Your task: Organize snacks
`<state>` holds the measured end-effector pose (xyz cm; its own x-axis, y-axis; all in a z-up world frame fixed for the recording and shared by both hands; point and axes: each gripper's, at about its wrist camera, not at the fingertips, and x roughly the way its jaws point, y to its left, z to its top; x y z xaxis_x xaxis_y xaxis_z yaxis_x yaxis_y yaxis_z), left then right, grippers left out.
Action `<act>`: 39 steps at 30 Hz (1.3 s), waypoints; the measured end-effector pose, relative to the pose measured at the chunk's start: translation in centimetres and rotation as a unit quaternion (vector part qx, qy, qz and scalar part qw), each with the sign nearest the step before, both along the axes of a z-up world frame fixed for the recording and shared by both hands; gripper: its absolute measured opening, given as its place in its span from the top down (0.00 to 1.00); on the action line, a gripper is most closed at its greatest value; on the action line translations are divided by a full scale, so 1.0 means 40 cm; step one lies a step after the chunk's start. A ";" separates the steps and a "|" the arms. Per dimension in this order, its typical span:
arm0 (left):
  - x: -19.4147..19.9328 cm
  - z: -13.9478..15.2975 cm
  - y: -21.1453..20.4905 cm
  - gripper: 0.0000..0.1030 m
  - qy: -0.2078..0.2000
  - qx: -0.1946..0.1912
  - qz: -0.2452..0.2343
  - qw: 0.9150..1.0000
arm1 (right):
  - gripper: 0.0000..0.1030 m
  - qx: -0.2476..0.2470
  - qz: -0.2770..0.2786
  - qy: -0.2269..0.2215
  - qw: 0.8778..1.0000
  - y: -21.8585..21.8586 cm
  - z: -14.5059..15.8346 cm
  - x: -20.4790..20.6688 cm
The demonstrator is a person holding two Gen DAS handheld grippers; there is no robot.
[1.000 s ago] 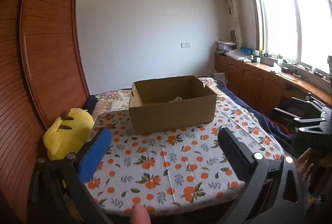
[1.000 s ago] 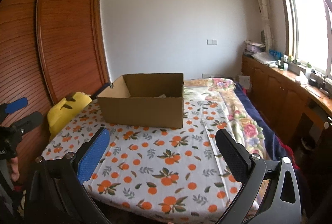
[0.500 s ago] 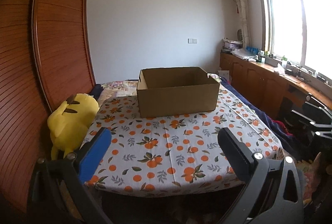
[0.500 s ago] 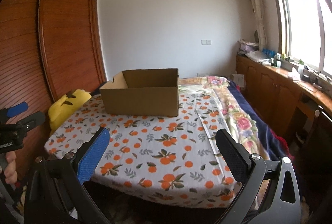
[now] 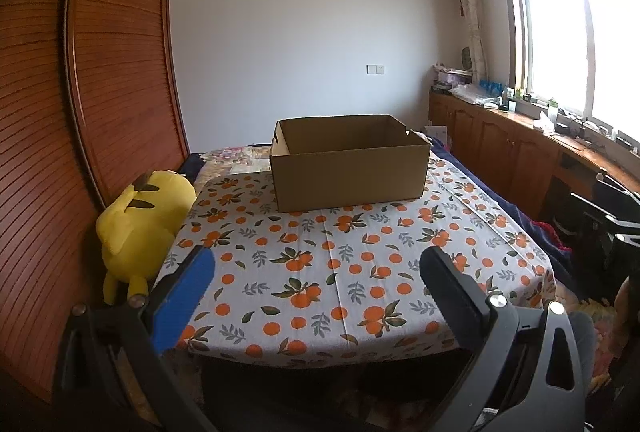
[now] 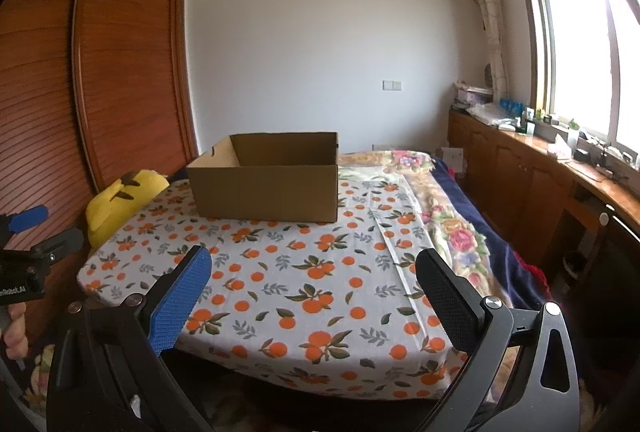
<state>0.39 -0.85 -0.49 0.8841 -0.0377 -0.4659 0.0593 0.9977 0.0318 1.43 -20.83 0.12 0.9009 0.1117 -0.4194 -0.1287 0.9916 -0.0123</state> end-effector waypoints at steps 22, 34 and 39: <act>-0.004 0.010 -0.004 0.00 -0.004 0.002 0.000 1.000 | 0.00 0.002 -0.007 0.000 1.000 -0.007 0.003 -0.003; -0.004 0.014 -0.002 0.00 -0.006 0.001 -0.001 1.000 | 0.00 0.001 -0.008 -0.002 1.000 -0.005 0.007 -0.004; -0.003 0.019 0.000 0.00 -0.008 0.001 -0.001 1.000 | 0.00 0.001 -0.008 -0.003 1.000 -0.004 0.011 -0.005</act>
<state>0.28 -0.84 0.27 0.8912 -0.0385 -0.4520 0.0610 0.9975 0.0352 1.24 -21.01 0.57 0.9052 0.0980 -0.4136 -0.1124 0.9936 -0.0106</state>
